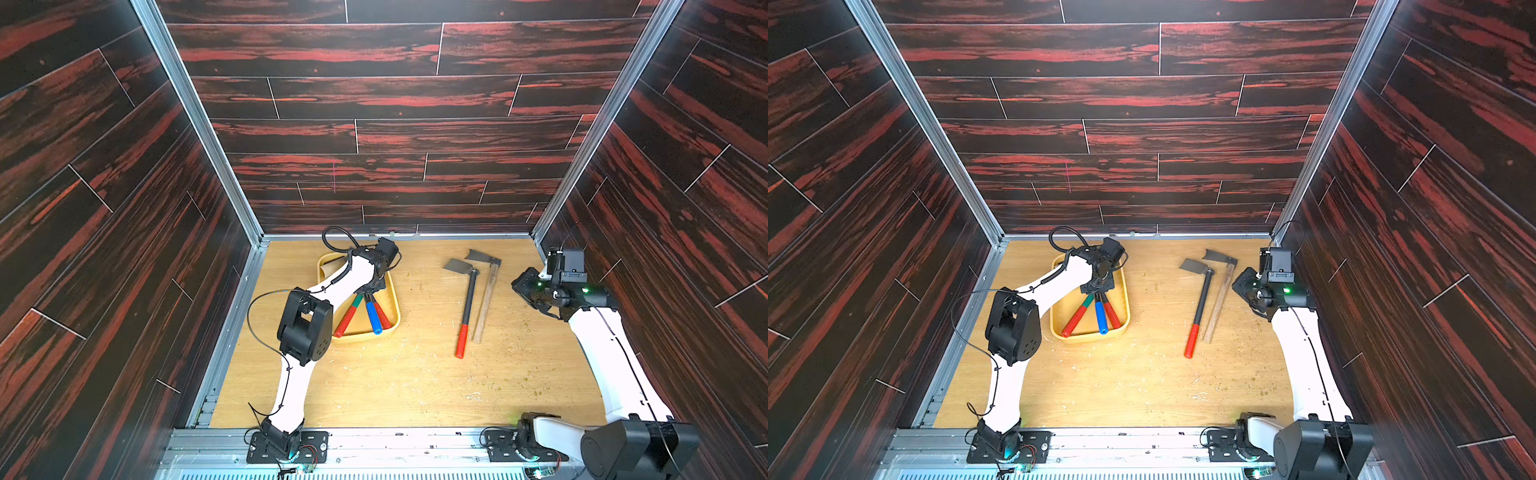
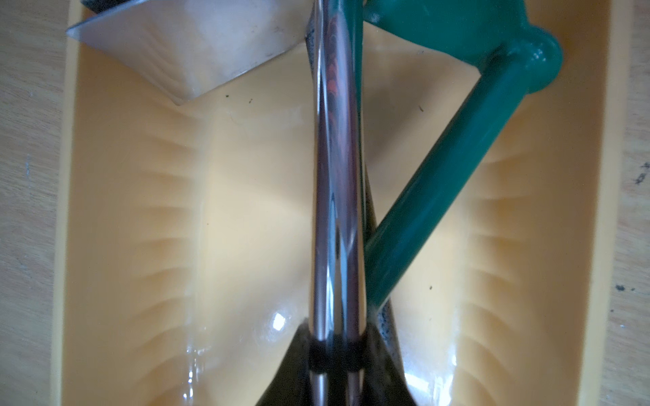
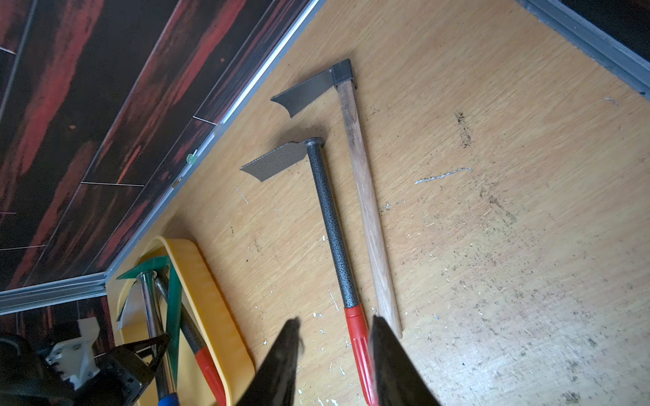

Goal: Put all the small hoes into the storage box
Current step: Place the hoe in the storage box.

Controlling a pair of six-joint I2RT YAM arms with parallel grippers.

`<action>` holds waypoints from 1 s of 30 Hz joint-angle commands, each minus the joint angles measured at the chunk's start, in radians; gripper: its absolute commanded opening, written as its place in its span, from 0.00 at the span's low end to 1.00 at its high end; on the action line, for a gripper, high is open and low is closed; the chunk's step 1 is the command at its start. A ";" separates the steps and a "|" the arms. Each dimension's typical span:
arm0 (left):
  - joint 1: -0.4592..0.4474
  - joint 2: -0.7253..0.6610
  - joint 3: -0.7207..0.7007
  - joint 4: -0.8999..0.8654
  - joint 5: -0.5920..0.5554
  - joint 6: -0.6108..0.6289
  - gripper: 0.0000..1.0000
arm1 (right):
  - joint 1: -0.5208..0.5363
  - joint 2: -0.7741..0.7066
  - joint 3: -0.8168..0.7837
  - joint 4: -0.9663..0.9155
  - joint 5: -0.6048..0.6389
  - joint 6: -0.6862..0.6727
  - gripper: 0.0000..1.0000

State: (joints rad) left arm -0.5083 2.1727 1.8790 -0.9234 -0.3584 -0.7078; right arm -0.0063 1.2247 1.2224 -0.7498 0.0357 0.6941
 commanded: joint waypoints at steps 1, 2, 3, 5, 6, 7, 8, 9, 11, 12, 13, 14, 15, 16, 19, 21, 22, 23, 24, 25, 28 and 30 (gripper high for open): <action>0.004 0.021 0.030 0.015 0.031 0.007 0.26 | -0.003 -0.015 -0.005 -0.013 -0.010 -0.013 0.38; 0.004 0.017 0.033 0.011 0.030 0.007 0.28 | -0.004 -0.015 -0.005 -0.011 -0.011 -0.013 0.38; 0.004 0.013 0.033 0.009 0.026 0.006 0.30 | -0.004 -0.015 -0.005 -0.011 -0.011 -0.014 0.38; 0.003 0.001 0.032 0.004 0.020 0.007 0.39 | -0.003 -0.013 -0.004 -0.010 -0.011 -0.014 0.38; 0.004 -0.006 0.029 0.001 0.013 0.007 0.45 | -0.004 -0.013 -0.003 -0.010 -0.013 -0.014 0.38; 0.004 -0.014 0.025 0.001 0.008 0.007 0.51 | -0.004 -0.012 -0.001 -0.010 -0.012 -0.014 0.38; 0.005 -0.025 0.018 0.001 0.002 0.007 0.58 | -0.004 -0.011 0.001 -0.008 -0.013 -0.015 0.38; 0.004 -0.034 0.011 0.004 0.000 0.006 0.62 | -0.003 -0.010 0.002 -0.008 -0.015 -0.016 0.38; 0.004 -0.051 0.001 0.004 -0.006 0.007 0.69 | -0.004 -0.006 0.006 -0.007 -0.015 -0.017 0.38; 0.004 -0.061 -0.004 0.006 -0.008 0.007 0.71 | -0.003 -0.005 0.008 -0.008 -0.014 -0.018 0.38; 0.004 -0.069 -0.008 0.006 -0.010 0.008 0.73 | -0.004 -0.004 0.008 -0.007 -0.014 -0.020 0.38; 0.004 -0.077 -0.012 0.004 -0.017 0.009 0.75 | -0.004 -0.003 0.011 -0.008 -0.011 -0.021 0.38; 0.004 -0.088 -0.017 0.005 -0.020 0.010 0.76 | -0.003 -0.002 0.013 -0.010 -0.009 -0.023 0.38; 0.004 -0.096 -0.019 0.004 -0.023 0.011 0.78 | -0.004 -0.002 0.014 -0.008 -0.010 -0.024 0.38; 0.004 -0.129 -0.029 0.003 -0.035 0.014 0.82 | -0.004 -0.002 0.021 -0.008 -0.008 -0.031 0.38; 0.004 -0.155 -0.041 0.007 -0.037 0.016 0.83 | -0.004 0.001 0.028 -0.010 -0.008 -0.036 0.38; 0.003 -0.169 -0.047 0.008 -0.038 0.016 0.84 | -0.003 0.001 0.031 -0.009 -0.007 -0.039 0.38; 0.004 -0.186 -0.055 0.008 -0.040 0.017 0.84 | -0.001 0.002 0.034 -0.010 -0.007 -0.042 0.39; 0.004 -0.200 -0.060 0.009 -0.043 0.016 0.85 | -0.002 0.004 0.037 -0.010 -0.005 -0.045 0.39; 0.005 -0.219 -0.078 0.013 -0.048 0.017 0.87 | 0.000 0.004 0.039 -0.011 -0.001 -0.050 0.39; 0.004 -0.290 -0.142 0.053 -0.061 0.020 0.91 | 0.005 0.012 0.051 -0.015 0.012 -0.061 0.39; 0.004 -0.333 -0.180 0.072 -0.068 0.019 0.93 | 0.011 0.019 0.061 -0.021 0.023 -0.071 0.40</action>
State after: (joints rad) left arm -0.5068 1.9255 1.7409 -0.8684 -0.3870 -0.6891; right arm -0.0032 1.2289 1.2472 -0.7536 0.0406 0.6510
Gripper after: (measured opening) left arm 0.924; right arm 0.396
